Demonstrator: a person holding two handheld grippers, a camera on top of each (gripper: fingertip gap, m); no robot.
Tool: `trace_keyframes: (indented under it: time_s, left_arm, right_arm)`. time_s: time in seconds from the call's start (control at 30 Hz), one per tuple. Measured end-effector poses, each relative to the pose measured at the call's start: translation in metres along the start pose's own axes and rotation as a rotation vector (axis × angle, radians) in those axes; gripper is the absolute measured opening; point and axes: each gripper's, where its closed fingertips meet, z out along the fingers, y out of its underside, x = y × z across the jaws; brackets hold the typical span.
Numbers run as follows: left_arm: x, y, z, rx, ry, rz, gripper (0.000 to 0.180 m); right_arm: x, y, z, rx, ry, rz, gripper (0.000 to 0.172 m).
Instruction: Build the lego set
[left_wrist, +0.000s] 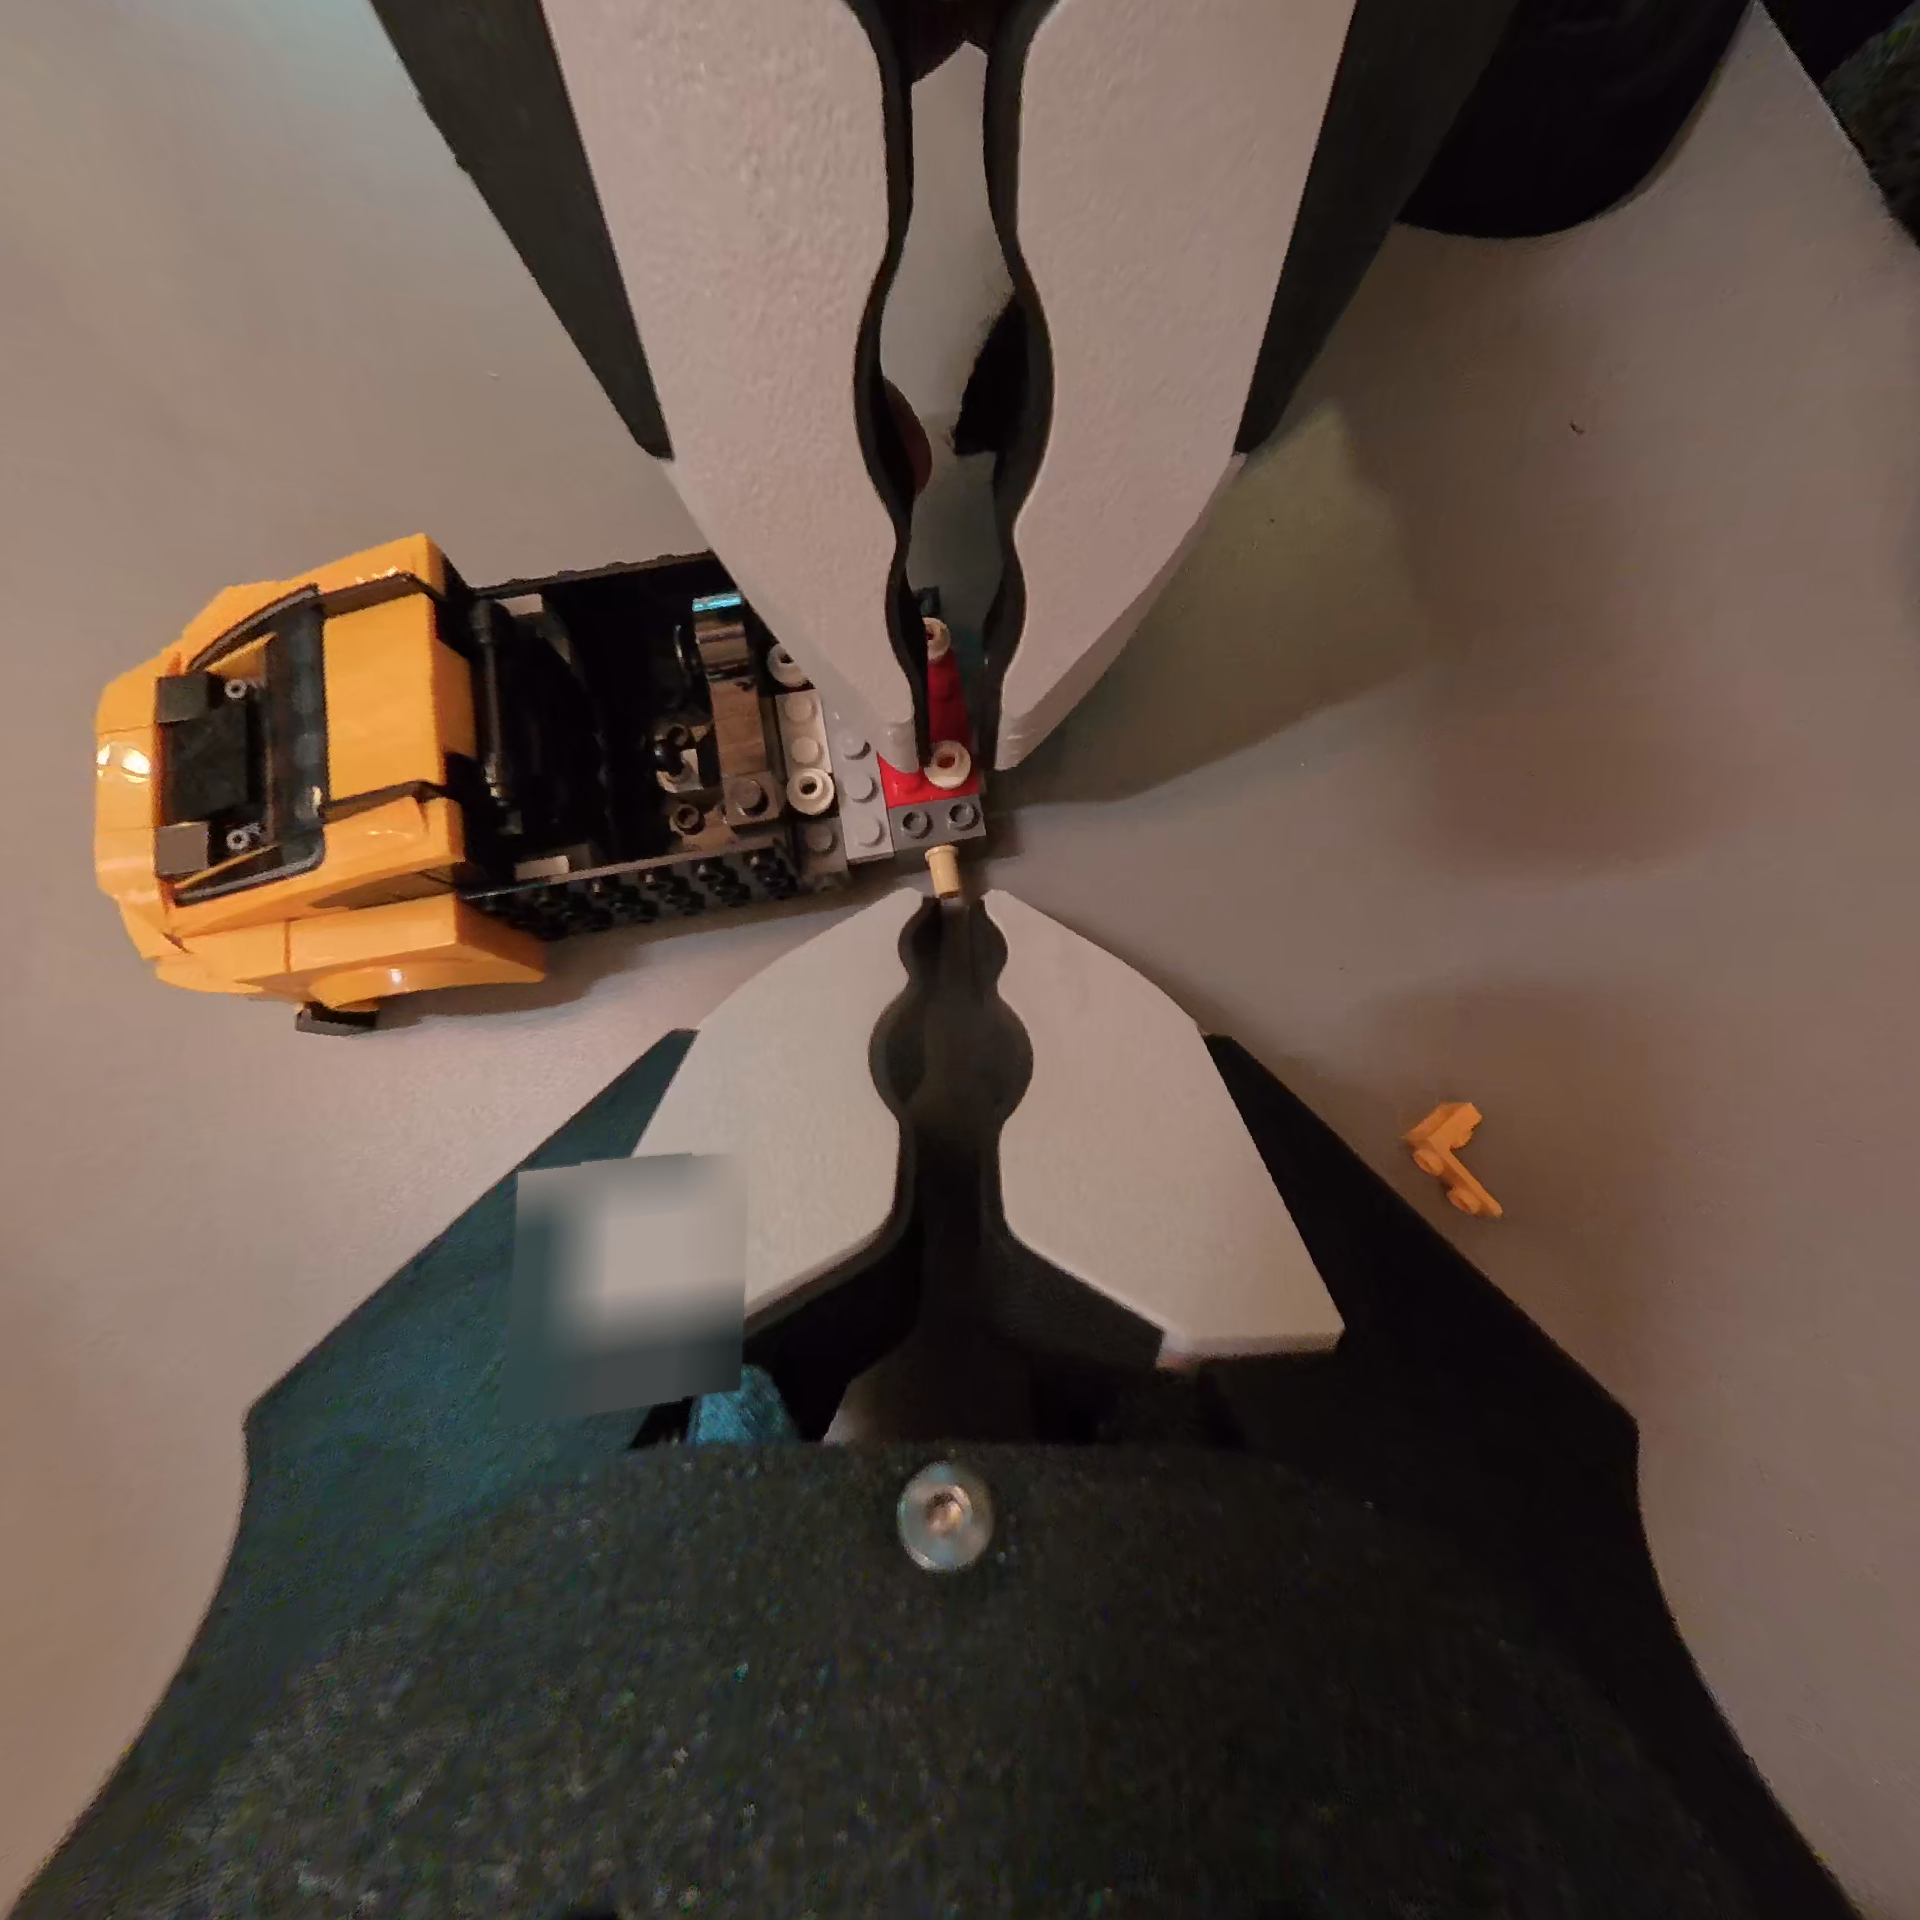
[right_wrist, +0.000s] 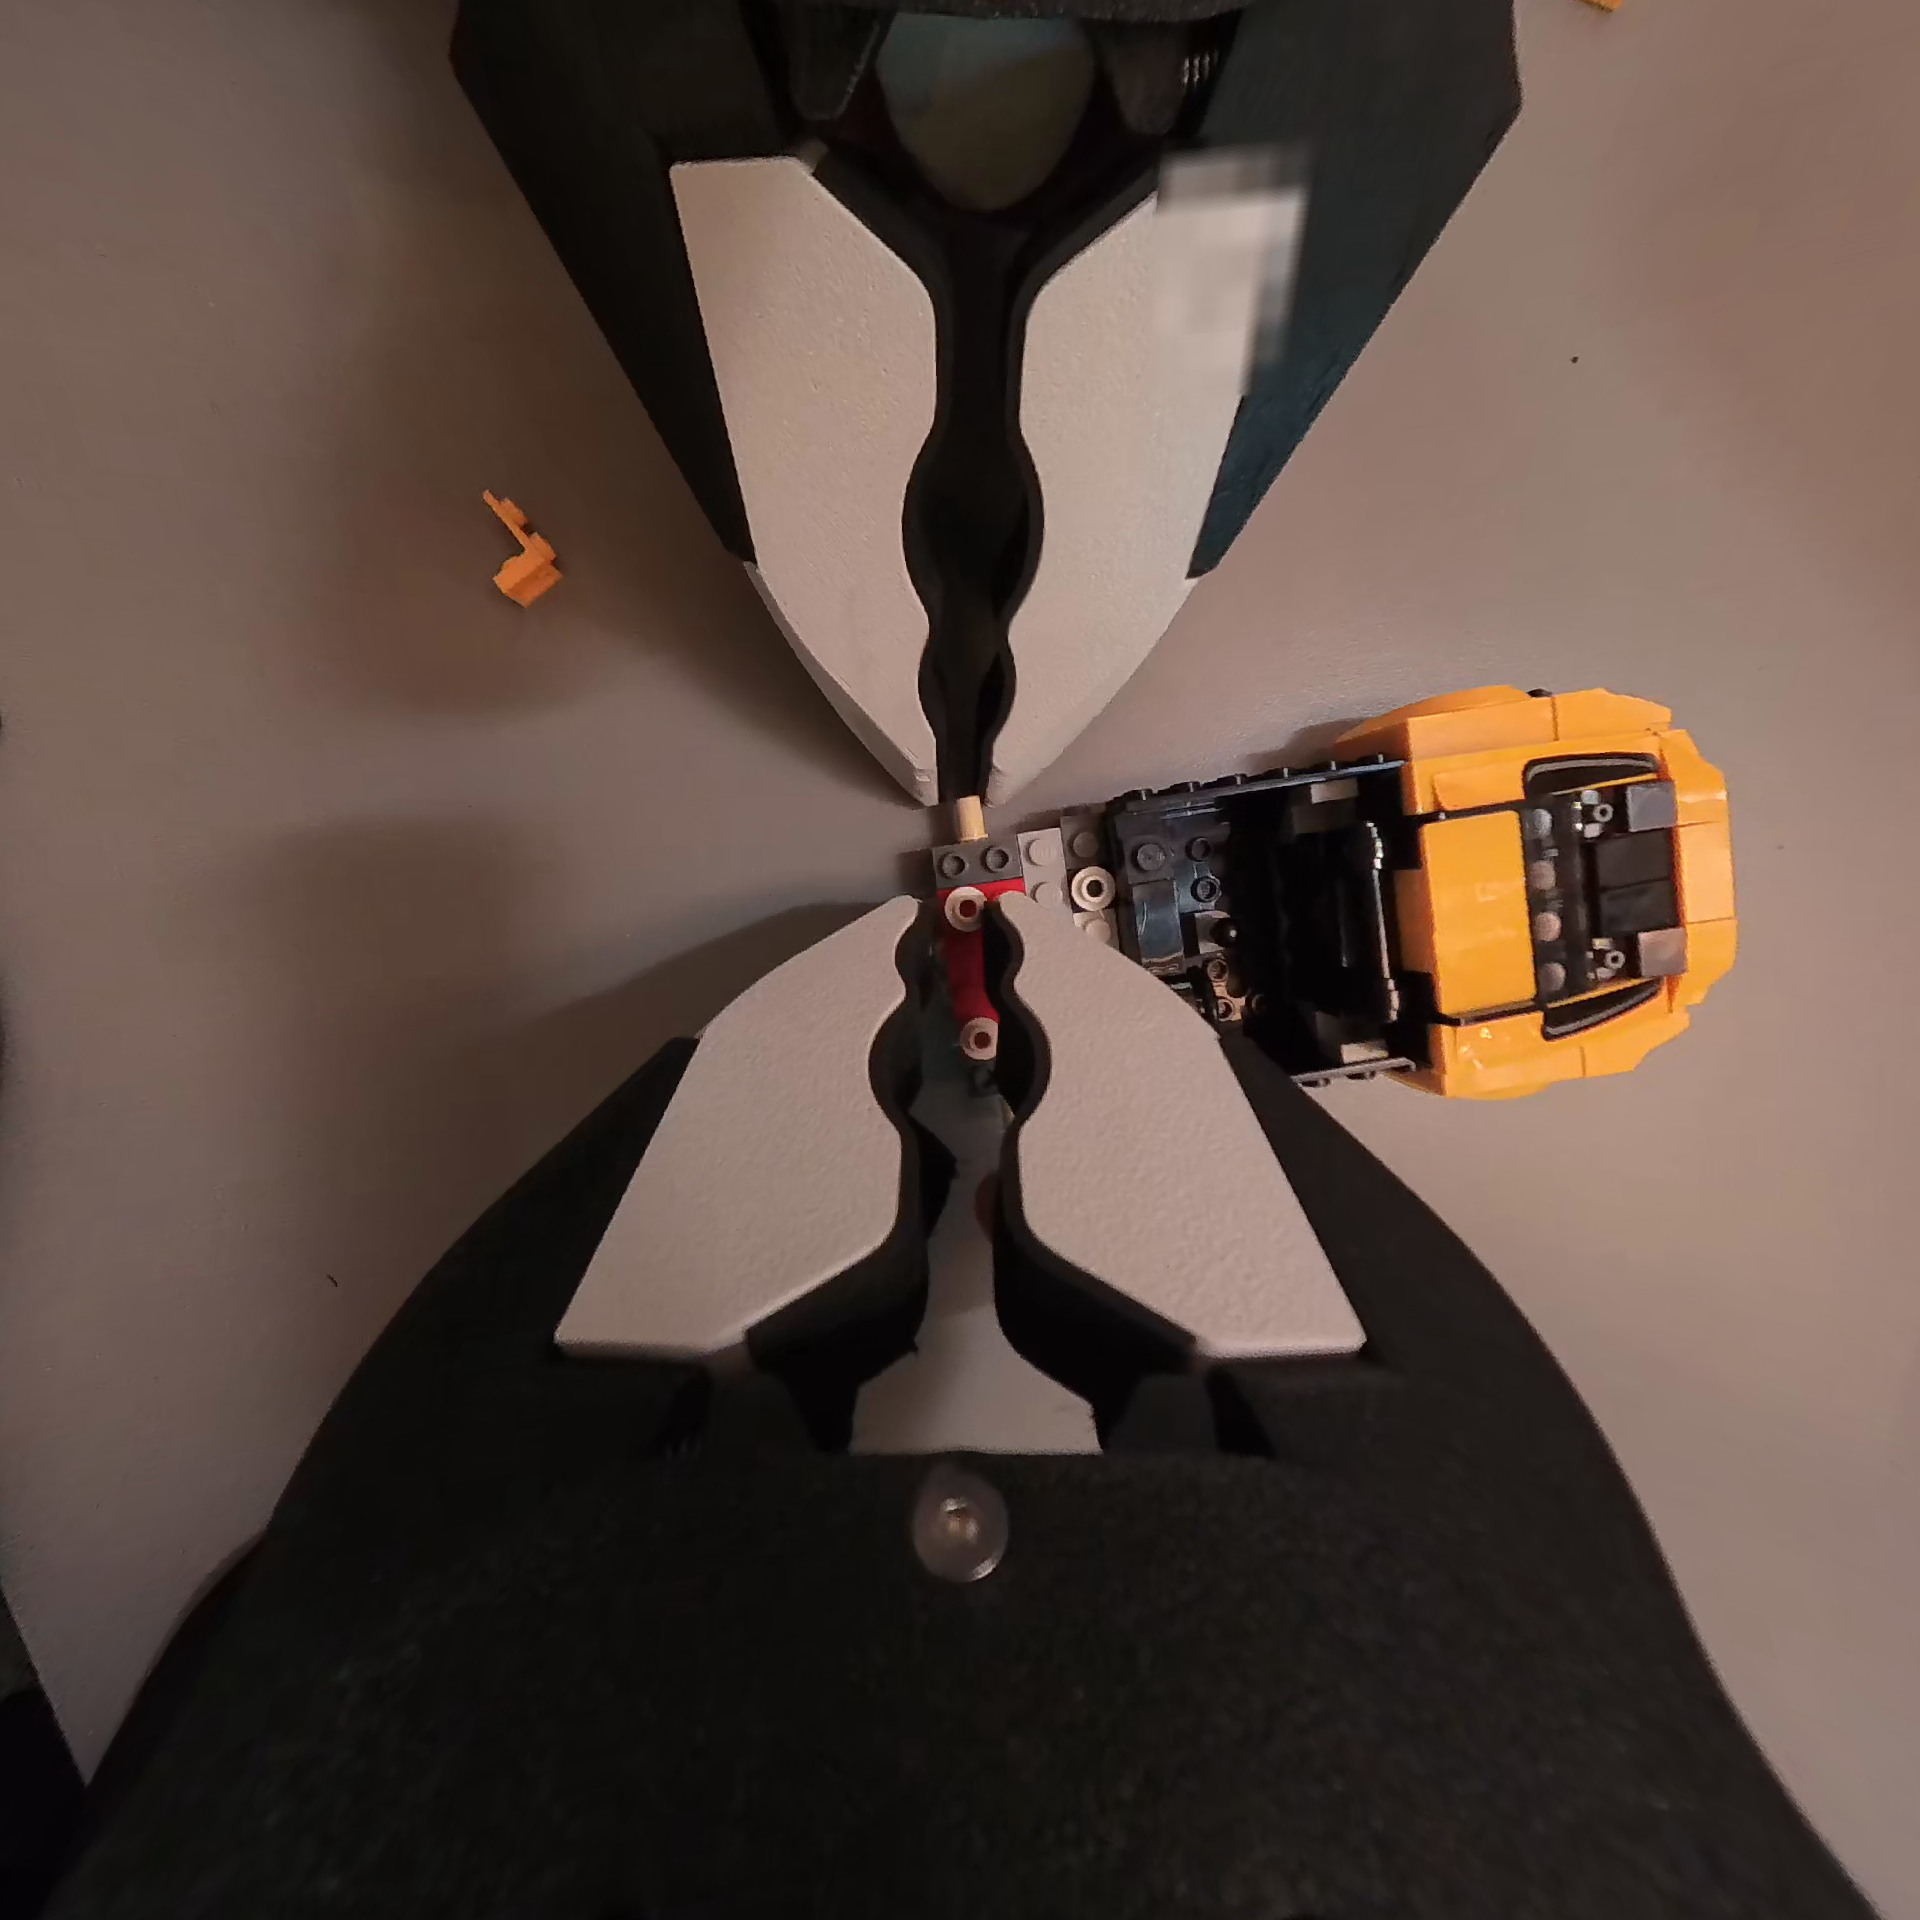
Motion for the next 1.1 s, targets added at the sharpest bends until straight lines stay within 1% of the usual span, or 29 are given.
trace_keyframes:
  time_s: [0.2, 0.27, 0.5, 0.53, 0.63, 0.67, 0.97, 1.1]
  left_arm:
    - [-0.0017, -0.0012, 0.0011, 0.002, -0.015, 0.000, 0.004]
    - [-0.0023, -0.0014, 0.0012, 0.000, -0.022, 0.004, 0.000]
    - [-0.0020, -0.0013, 0.0005, 0.002, -0.022, 0.006, 0.000]
    - [-0.0019, -0.0012, 0.0002, 0.004, -0.019, 0.006, 0.001]
    - [-0.0005, -0.0023, 0.0002, 0.017, -0.001, -0.014, 0.017]
    - [-0.0005, -0.0024, 0.0006, 0.017, -0.001, -0.017, 0.018]
    - [-0.0017, -0.0057, 0.0036, 0.023, -0.020, -0.015, 0.005]
    - [-0.0016, -0.0053, 0.0034, 0.020, -0.020, -0.016, 0.005]
  right_arm:
    - [-0.0002, 0.0007, -0.0001, -0.003, 0.003, -0.005, 0.009]
    - [0.0001, 0.0012, -0.0004, -0.005, 0.005, -0.006, 0.009]
    - [0.0001, 0.0000, -0.0034, 0.006, 0.000, -0.002, 0.009]
    - [0.0003, -0.0005, -0.0039, 0.009, -0.002, 0.000, 0.009]
    - [0.0000, -0.0008, -0.0041, 0.013, -0.007, 0.006, 0.009]
    - [-0.0002, -0.0004, -0.0039, 0.012, -0.008, 0.005, 0.009]
    - [0.0002, -0.0004, -0.0056, 0.021, -0.017, 0.019, 0.008]
    - [-0.0012, -0.0022, -0.0066, 0.043, -0.085, 0.080, 0.008]
